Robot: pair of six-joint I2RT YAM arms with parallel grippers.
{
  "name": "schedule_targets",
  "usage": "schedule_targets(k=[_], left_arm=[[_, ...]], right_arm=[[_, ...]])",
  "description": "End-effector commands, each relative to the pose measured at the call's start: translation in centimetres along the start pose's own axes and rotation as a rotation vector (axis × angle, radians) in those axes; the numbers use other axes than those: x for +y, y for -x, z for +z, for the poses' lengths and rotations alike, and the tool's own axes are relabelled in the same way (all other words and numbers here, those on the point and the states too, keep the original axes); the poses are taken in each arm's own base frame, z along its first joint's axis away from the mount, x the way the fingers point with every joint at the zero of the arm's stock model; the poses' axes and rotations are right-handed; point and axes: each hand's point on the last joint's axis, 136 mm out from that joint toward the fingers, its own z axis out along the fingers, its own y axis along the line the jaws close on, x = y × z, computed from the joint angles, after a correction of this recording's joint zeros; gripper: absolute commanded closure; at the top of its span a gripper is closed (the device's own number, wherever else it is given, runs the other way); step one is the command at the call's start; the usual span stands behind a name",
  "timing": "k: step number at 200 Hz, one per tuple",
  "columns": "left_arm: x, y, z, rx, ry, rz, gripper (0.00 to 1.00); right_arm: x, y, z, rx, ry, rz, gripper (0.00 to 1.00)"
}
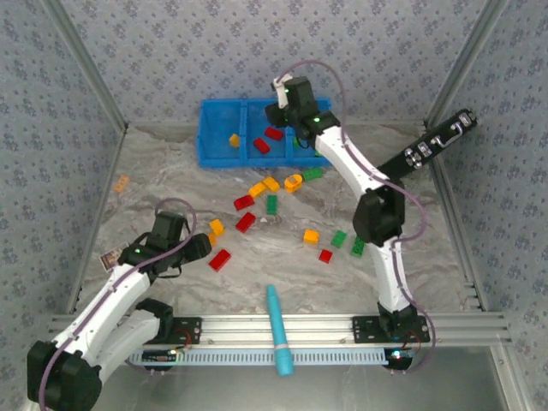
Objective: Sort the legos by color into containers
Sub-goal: Place the lego in the container, then pick up the lego from the middle-left of the table.
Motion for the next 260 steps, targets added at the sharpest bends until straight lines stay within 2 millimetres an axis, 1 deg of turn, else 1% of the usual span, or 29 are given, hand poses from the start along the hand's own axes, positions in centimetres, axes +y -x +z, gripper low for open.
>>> schedule_targets(k=[1,12,31,52,69,83,95,107,129,140,157,175,198,219,242,260], left_arm=[[0.1,-1.3,0.5,0.025,-0.004,-0.017,0.29],[0.4,-2.0,0.8,0.040,0.021,-0.006,0.29],[0.6,-2.5,1.0,0.047,0.057,0.038,0.29],[0.3,-2.9,1.4,0.068,0.064,0.069,0.29],[-0.4,-3.2,1.8,0.090,0.049,0.101,0.28],[-1.0,-3.4,2.1,0.102,0.042,0.135,0.28],[-1.6,-3.5,2.3,0.108,0.034,0.159,0.27],[-1.9,-3.4,2.4,0.108,0.032,0.172,0.27],[-2.1,-3.0,2.5,0.113,0.051,0.136,0.26],[-2.5,-2.9,2.6,0.116,0.044,0.111,0.26],[-3.4,-2.8,2.9,0.112,0.021,0.112,0.26],[-4.1,-2.5,3.0,0.109,0.021,0.172,0.25],[-4.8,-1.9,3.1,0.125,0.033,0.303,0.24],[-5.3,-1.4,3.2,0.149,0.052,0.400,0.24],[-5.8,-1.6,3.9,0.183,0.049,0.456,0.23],[-5.7,-1.9,4.5,0.205,0.059,0.464,0.23]], right_arm=[[1.6,-1.7,2.7,0.037,0.045,-0.016,0.65],[1.7,-2.6,4.0,0.051,0.051,-0.012,0.65],[1.9,-4.7,6.1,0.087,0.060,0.000,0.64],[2.2,-6.7,7.8,0.115,0.074,0.006,0.60],[2.3,-8.1,8.5,0.141,0.074,0.004,0.57],[2.3,-8.8,8.8,0.156,0.077,0.000,0.55],[2.4,-9.2,8.8,0.161,0.082,-0.002,0.53],[2.6,-9.4,8.8,0.165,0.093,-0.002,0.50],[3.1,-9.4,8.5,0.165,0.112,-0.004,0.43],[3.4,-9.1,8.2,0.160,0.122,-0.009,0.38],[3.8,-8.8,7.8,0.148,0.134,-0.017,0.33],[3.9,-8.3,7.3,0.134,0.147,-0.018,0.30],[4.3,-7.7,6.5,0.123,0.167,-0.025,0.28],[4.7,-6.7,5.5,0.105,0.187,-0.036,0.27],[5.2,-5.6,4.1,0.079,0.206,-0.061,0.25],[5.5,-4.5,2.7,0.058,0.217,-0.079,0.23]])
